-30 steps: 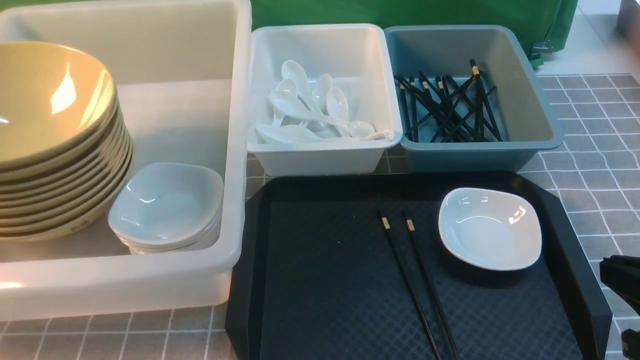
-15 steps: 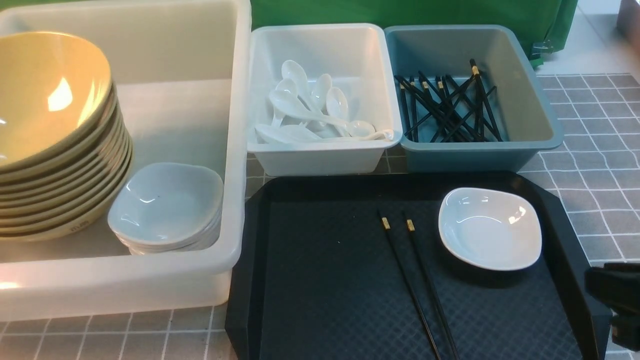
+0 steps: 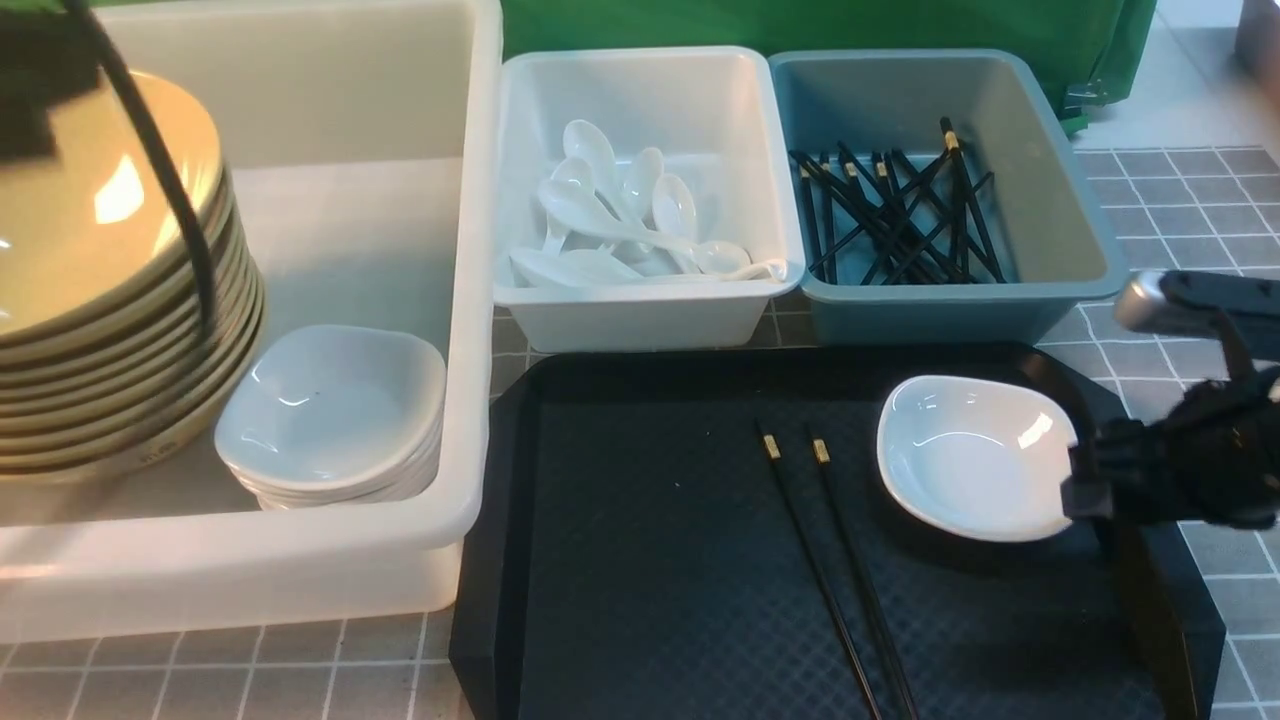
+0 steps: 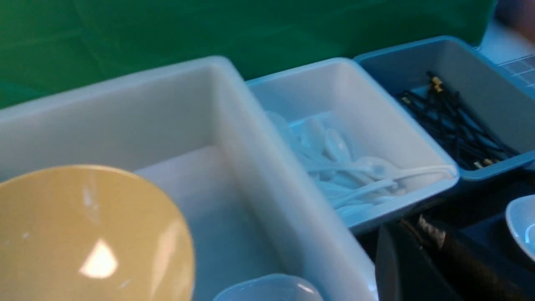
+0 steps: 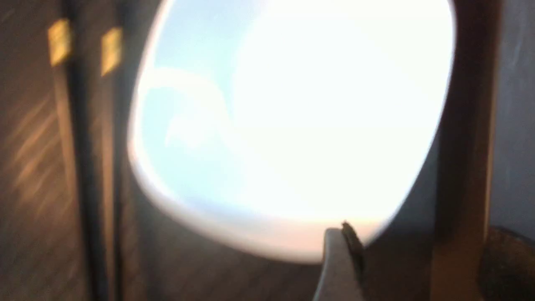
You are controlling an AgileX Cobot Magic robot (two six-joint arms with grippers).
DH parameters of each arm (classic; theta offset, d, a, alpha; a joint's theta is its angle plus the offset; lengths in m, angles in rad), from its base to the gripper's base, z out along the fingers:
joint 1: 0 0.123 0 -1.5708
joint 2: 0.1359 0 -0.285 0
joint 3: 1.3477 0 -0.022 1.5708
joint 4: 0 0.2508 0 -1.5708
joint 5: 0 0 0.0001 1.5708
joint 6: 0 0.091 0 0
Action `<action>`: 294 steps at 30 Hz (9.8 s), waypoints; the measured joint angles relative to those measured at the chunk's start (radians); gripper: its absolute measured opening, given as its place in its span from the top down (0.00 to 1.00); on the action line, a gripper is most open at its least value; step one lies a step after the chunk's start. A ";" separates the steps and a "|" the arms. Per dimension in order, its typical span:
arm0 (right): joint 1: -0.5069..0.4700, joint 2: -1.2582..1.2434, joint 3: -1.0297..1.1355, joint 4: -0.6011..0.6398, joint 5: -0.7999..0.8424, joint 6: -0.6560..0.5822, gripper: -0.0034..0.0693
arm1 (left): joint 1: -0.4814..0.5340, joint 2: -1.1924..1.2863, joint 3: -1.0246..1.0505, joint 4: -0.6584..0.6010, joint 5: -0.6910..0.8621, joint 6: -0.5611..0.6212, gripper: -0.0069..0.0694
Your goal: On grey table put chopsticks spoon bowls plates into blue grey white boxes.
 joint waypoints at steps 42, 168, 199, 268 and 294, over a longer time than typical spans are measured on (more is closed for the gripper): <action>0.642 0.268 -0.861 0.153 0.051 -0.518 0.87 | -0.094 -0.641 0.759 0.056 -0.516 0.081 0.92; 0.184 -1.229 0.614 -0.340 -0.661 -0.241 0.91 | -0.094 -0.641 0.780 0.036 -0.500 0.073 0.92; -0.106 -1.496 0.805 -0.410 -0.690 0.043 0.89 | -0.094 -0.641 0.780 0.036 -0.448 0.073 0.92; -0.088 -1.496 0.805 -0.383 -0.211 0.181 0.82 | 0.049 -0.837 1.049 0.490 -0.401 -0.508 0.92; -0.088 -1.496 0.805 -0.383 -0.211 0.181 0.78 | 0.049 -0.837 1.049 0.479 -0.401 -0.499 0.92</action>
